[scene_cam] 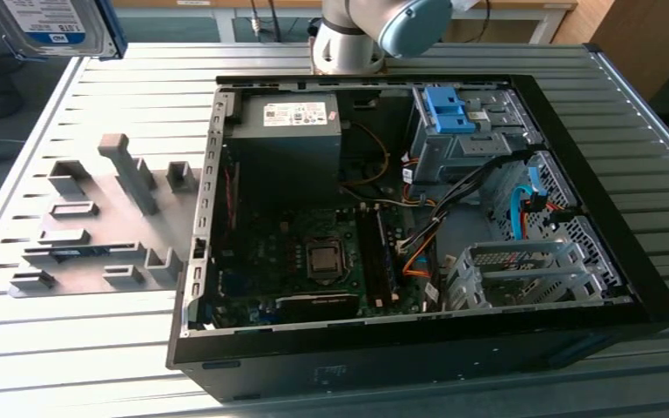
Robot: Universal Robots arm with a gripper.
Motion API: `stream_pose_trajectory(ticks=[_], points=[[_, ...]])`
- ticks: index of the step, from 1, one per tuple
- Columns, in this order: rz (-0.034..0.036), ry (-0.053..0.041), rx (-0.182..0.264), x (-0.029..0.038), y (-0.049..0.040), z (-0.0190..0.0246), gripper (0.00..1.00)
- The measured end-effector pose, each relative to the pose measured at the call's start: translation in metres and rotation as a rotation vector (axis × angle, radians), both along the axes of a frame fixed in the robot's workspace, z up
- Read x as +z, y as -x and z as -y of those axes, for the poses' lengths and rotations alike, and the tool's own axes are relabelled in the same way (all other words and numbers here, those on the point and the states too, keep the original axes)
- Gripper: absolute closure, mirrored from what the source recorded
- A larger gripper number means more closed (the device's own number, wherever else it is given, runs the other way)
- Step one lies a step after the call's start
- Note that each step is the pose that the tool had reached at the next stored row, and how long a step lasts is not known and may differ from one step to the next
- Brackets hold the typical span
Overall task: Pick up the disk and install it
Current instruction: 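Pick up the disk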
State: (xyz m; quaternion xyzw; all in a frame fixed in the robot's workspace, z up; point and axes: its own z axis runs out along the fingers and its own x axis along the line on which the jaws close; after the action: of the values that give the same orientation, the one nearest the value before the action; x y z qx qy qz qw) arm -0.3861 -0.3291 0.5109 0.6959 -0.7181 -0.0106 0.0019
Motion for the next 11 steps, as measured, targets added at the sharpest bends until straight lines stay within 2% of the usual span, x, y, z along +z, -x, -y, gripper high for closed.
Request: stream_pose_trajectory(ticks=[7, 11], points=[[0.0, 0.0, 0.0, 0.0, -0.0065, 0.0, 0.64], [0.0, 0.0, 0.0, 0.0, -0.0148, 0.0, 0.64]])
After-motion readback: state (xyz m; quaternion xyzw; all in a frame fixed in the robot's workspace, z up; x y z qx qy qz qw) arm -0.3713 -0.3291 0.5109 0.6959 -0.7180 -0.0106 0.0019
